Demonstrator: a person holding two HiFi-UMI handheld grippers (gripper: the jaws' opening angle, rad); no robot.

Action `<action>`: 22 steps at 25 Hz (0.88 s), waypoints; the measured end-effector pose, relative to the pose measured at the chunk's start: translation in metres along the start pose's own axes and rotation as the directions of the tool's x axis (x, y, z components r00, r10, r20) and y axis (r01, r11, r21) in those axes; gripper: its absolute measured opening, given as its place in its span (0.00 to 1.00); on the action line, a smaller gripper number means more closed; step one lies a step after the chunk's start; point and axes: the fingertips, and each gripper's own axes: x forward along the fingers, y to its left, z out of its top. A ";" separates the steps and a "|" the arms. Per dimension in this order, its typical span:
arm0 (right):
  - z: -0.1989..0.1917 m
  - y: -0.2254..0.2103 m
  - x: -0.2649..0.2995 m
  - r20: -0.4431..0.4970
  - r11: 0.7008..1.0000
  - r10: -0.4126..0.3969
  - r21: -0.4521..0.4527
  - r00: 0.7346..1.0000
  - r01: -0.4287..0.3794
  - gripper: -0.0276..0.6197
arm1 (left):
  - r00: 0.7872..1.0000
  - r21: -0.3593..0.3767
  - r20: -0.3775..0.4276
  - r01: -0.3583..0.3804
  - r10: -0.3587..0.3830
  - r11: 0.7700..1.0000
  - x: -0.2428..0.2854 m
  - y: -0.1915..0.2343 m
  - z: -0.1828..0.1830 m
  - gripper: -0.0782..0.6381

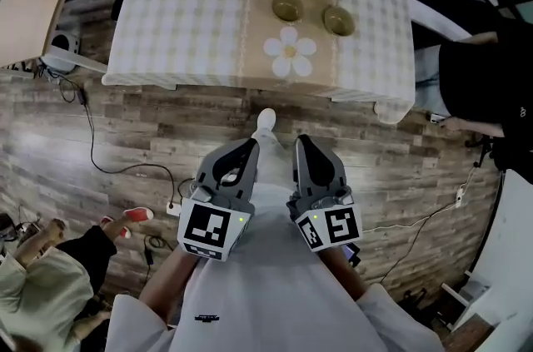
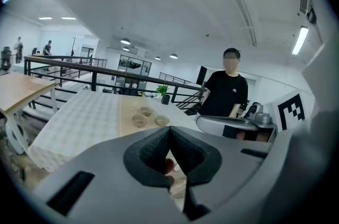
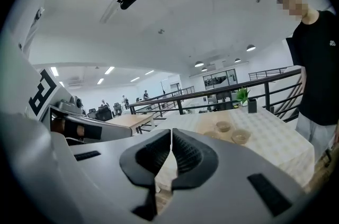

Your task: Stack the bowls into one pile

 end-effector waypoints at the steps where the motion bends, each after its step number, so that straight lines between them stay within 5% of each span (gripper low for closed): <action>1: 0.005 -0.014 0.011 -0.003 1.000 0.003 0.007 1.000 -0.003 0.10 | 1.000 0.007 -0.008 0.000 0.000 1.000 0.015 0.001 0.010 0.13; 8: 0.047 -0.090 0.078 0.009 0.998 0.037 0.051 0.999 -0.037 0.10 | 0.999 0.055 -0.044 -0.006 0.008 0.998 0.111 0.015 0.065 0.13; 17: 0.069 -0.135 0.135 0.005 0.997 0.052 0.059 0.999 -0.052 0.10 | 0.998 0.059 -0.049 -0.033 0.036 0.998 0.174 0.040 0.099 0.13; 22: 0.070 -0.143 0.165 -0.027 0.997 0.013 0.070 1.000 -0.011 0.10 | 0.996 0.038 -0.086 0.012 -0.008 0.999 0.195 0.061 0.107 0.13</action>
